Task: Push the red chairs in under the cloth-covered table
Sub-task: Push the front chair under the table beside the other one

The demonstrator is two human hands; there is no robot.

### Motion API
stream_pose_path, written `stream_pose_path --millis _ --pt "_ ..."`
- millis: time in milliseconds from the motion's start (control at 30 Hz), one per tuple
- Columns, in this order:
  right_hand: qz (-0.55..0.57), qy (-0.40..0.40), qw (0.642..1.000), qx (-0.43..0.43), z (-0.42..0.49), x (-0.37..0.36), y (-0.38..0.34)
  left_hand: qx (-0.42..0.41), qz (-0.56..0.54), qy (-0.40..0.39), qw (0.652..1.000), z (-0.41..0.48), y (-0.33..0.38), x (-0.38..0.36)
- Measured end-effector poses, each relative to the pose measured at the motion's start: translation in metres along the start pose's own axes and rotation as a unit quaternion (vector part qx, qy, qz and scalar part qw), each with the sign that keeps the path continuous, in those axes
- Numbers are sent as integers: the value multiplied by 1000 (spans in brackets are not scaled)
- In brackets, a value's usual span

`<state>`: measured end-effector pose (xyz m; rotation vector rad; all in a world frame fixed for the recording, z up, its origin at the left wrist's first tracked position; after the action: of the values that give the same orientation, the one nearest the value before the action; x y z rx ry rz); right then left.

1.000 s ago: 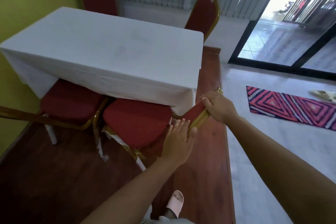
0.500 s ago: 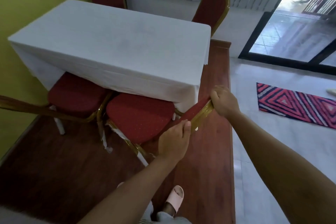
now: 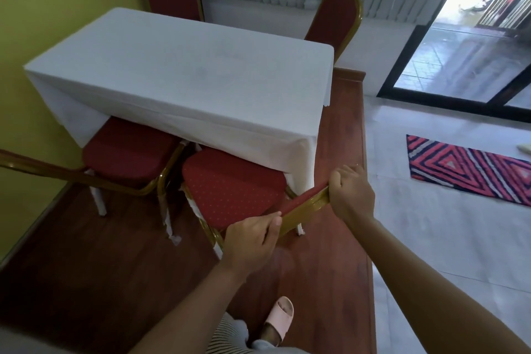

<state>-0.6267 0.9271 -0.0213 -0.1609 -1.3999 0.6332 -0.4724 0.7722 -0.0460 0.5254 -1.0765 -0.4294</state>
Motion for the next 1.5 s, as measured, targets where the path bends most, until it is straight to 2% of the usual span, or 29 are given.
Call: stream_pose_path --millis 167,333,800,1000,1200,1367,1433,1500 --pt "-71 -14 997 39 -31 -6 -25 -2 -4 7 1000 -21 -35 29" --pt "-89 -38 994 52 -45 -16 -51 -8 42 3 999 -28 -64 57" --pt "-18 -84 988 128 -80 -50 -114 -15 121 -41 992 -46 -123 131" --pt "-30 -141 977 159 -88 -80 -155 -23 161 -53 985 -46 -166 170" --pt "-19 -146 969 199 -88 -99 -186 -8 200 -52 978 -34 -201 197" --pt "-37 -161 964 209 -88 -105 -180 116 112 25 987 -44 -215 189" --pt "-50 -170 966 186 -86 -110 -179 109 83 22 990 -40 -219 187" --pt "-70 -168 970 162 -84 -112 -182 60 77 -9 995 -33 -227 189"
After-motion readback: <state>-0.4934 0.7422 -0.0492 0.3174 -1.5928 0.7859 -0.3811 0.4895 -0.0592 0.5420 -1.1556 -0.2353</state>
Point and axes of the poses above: each hand's wrist, its own z-axis towards the middle knuckle, its own x-axis out of the back of the hand, y = z × x, the point moved 3 cm from there along z, towards the middle knuckle, and after that the axes turned 6 degrees about -z, right-handed, at the moved point
